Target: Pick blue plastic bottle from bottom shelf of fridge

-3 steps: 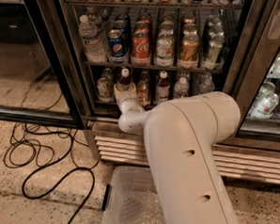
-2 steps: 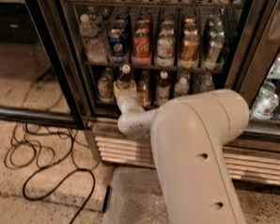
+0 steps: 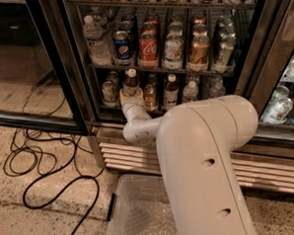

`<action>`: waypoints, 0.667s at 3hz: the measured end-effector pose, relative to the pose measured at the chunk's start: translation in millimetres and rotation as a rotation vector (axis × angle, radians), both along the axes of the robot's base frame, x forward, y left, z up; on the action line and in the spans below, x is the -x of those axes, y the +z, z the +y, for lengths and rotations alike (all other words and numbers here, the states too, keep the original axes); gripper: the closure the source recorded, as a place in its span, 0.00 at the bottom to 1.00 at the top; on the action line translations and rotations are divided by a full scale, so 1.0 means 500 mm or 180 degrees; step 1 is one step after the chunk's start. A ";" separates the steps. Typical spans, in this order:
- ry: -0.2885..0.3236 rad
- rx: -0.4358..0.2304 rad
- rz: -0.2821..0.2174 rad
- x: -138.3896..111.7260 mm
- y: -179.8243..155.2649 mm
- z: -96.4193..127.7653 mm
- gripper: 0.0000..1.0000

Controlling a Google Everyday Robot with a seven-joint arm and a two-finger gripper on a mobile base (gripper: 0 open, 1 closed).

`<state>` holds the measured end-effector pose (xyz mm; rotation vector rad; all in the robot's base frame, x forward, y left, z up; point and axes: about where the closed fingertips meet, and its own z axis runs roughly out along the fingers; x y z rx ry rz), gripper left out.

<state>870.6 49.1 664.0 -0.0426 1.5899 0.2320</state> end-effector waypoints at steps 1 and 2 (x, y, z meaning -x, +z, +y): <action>-0.0025 -0.0057 0.0037 0.010 0.000 -0.007 1.00; -0.0026 -0.0058 0.0036 0.010 -0.007 -0.007 1.00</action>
Offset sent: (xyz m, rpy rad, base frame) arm -0.0986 -0.0295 0.0153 0.1184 0.1458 -0.1466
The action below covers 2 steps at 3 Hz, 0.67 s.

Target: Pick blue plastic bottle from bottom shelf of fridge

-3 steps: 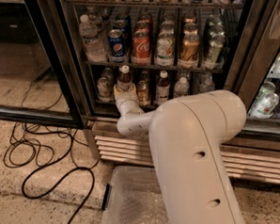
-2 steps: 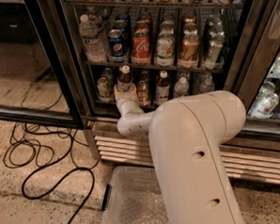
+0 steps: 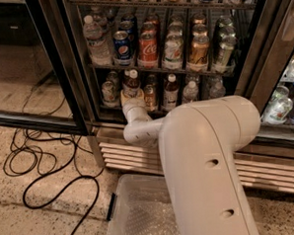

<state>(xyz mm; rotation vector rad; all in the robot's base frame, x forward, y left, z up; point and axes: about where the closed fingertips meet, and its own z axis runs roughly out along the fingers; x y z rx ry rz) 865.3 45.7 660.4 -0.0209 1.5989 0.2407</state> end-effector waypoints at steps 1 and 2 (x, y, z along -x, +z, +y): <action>-0.0041 -0.0006 -0.0014 0.008 0.005 -0.008 1.00; -0.0134 -0.0054 0.0152 0.061 -0.003 -0.017 1.00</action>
Offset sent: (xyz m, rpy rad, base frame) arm -0.1406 -0.0389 -0.0006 0.1168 0.2384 -0.2446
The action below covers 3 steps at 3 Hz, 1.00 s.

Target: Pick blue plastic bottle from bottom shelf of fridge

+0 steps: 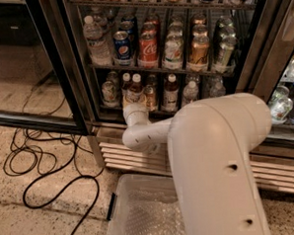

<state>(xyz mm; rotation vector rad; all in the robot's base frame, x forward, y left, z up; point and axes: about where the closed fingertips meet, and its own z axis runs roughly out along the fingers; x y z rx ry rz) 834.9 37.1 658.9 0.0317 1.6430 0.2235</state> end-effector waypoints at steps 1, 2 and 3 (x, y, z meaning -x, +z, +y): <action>-0.0094 -0.0029 0.0317 0.057 -0.053 -0.020 1.00; -0.0127 -0.0041 0.0353 0.065 -0.077 -0.026 1.00; -0.0127 -0.0041 0.0353 0.065 -0.077 -0.026 1.00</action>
Offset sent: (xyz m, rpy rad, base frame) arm -0.0567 0.0054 0.0031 0.0909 0.0558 -0.0818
